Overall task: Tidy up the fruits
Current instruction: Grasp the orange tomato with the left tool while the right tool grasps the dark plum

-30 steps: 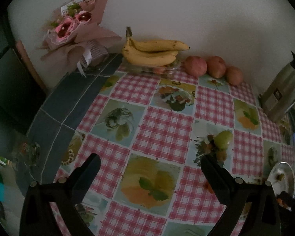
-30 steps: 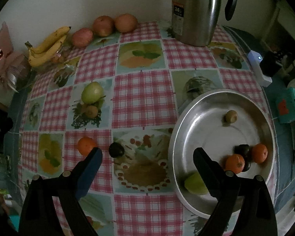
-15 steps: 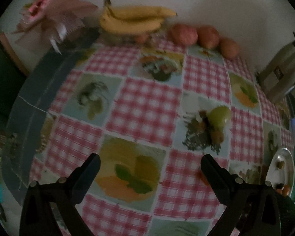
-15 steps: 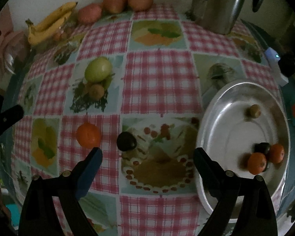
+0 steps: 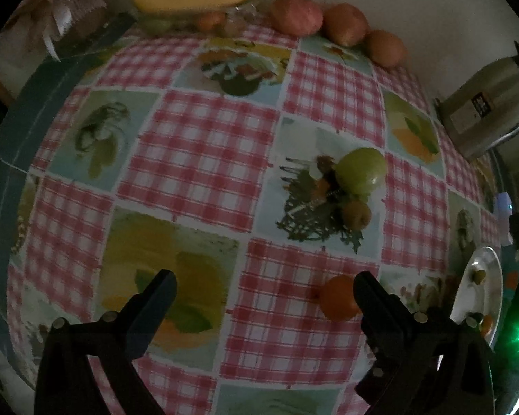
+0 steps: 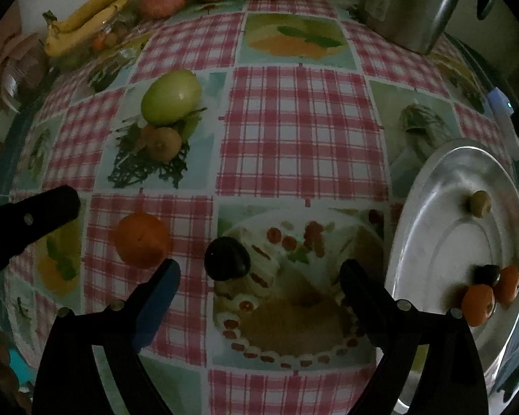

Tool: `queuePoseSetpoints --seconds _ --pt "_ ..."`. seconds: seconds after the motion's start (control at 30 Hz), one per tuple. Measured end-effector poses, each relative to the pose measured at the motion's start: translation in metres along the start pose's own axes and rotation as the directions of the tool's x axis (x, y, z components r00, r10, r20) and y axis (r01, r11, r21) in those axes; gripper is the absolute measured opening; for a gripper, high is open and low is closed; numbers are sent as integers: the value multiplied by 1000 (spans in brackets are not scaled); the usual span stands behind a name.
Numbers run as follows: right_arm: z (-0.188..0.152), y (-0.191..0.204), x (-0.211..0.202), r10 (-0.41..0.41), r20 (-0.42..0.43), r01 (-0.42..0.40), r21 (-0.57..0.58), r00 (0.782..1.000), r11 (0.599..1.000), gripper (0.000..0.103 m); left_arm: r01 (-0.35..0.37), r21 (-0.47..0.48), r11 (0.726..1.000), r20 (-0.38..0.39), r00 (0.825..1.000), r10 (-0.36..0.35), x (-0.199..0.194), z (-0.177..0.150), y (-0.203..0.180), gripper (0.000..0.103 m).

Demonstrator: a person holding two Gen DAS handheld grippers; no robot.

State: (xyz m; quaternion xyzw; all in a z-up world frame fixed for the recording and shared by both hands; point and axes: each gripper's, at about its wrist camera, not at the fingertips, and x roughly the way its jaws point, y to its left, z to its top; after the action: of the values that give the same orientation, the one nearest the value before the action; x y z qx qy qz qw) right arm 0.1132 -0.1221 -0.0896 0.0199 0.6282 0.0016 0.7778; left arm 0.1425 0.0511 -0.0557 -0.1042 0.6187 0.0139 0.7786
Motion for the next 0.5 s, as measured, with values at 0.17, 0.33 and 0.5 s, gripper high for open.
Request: queuePoseSetpoints --seconds 0.17,0.33,0.5 --pt "-1 1 12 -8 -14 7 -11 1000 1000 94 18 25 1000 -26 1000 -18 10 0 -10 103" --pt "-2 3 19 -25 -8 25 -32 1000 999 94 14 73 997 -64 998 -9 25 -3 -25 103" --pt "-2 5 19 -40 -4 40 -49 999 998 94 9 102 995 -98 995 2 42 -4 -39 103"
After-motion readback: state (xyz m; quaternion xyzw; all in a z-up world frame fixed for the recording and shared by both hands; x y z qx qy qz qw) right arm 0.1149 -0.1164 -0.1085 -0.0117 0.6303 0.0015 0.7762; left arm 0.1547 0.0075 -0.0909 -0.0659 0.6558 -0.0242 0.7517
